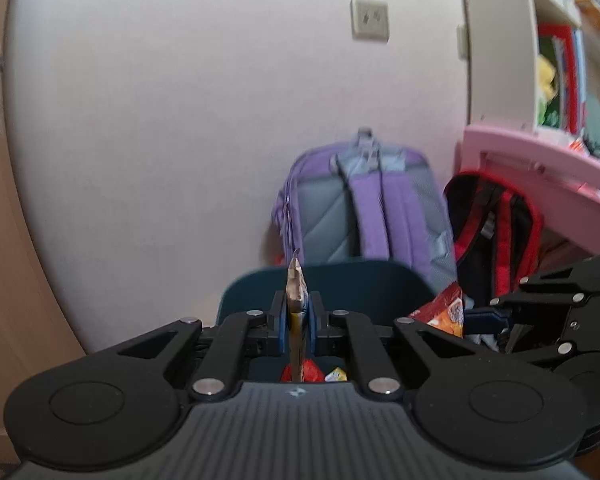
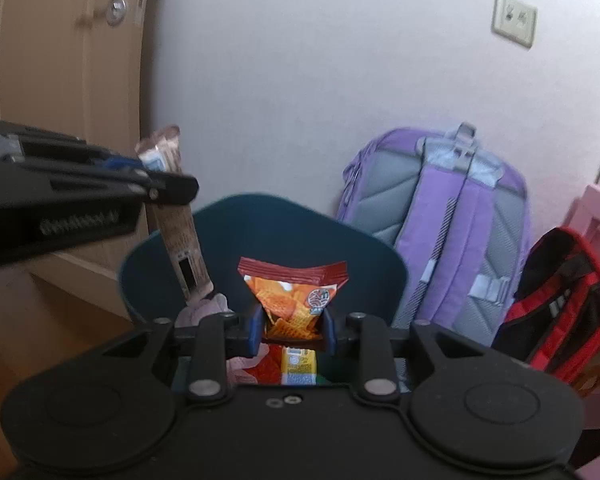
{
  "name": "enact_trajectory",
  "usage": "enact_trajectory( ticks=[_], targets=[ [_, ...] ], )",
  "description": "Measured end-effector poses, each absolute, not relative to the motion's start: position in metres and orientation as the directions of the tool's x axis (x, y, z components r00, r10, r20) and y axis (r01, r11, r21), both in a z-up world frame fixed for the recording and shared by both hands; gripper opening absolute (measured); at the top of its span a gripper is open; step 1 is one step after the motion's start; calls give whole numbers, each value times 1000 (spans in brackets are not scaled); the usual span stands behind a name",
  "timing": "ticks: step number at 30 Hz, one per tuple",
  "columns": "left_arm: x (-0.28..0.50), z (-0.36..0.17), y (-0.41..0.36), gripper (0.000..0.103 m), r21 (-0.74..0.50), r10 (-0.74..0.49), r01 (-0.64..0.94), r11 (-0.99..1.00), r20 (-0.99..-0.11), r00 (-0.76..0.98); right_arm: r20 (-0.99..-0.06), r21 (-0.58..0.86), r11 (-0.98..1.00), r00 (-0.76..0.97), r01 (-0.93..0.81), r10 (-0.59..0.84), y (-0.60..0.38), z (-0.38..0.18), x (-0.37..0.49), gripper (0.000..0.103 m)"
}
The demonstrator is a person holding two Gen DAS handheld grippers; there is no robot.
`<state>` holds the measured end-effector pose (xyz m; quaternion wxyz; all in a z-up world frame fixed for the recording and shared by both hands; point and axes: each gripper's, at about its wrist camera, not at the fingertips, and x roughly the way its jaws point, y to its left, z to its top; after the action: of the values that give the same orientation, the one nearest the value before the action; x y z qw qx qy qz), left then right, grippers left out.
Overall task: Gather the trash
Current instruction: 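Open the left tool over the wastebasket while the right tool releases the snack wrapper inside, then raise both open tools away from the wastebasket and lower toward the floor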
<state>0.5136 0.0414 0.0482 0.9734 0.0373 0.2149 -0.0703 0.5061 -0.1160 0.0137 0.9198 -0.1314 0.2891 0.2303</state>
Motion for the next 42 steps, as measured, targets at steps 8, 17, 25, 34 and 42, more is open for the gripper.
enact_trajectory(
  ticks=[8,17,25,34,42],
  targets=[
    [562,10,38,10,35,-105,150,988,-560,821,-679,-88,848,654,-523,333,-101,-17,540,28],
    [588,-7,28,10,27,-92,144,989,-650,755,-716,-76,848,620,-525,320,-101,-31,551,31],
    [588,-11,25,33,11,-92,140,990,-701,708,-701,-82,850,636,-520,322,-100,-18,540,37],
    [548,21,23,65,21,-96,142,990,-643,760,-675,-115,846,666,-521,318,-112,9,507,44],
    [496,54,23,70,28,-91,135,990,-603,792,-640,-132,839,692,-527,334,-128,39,459,50]
  ],
)
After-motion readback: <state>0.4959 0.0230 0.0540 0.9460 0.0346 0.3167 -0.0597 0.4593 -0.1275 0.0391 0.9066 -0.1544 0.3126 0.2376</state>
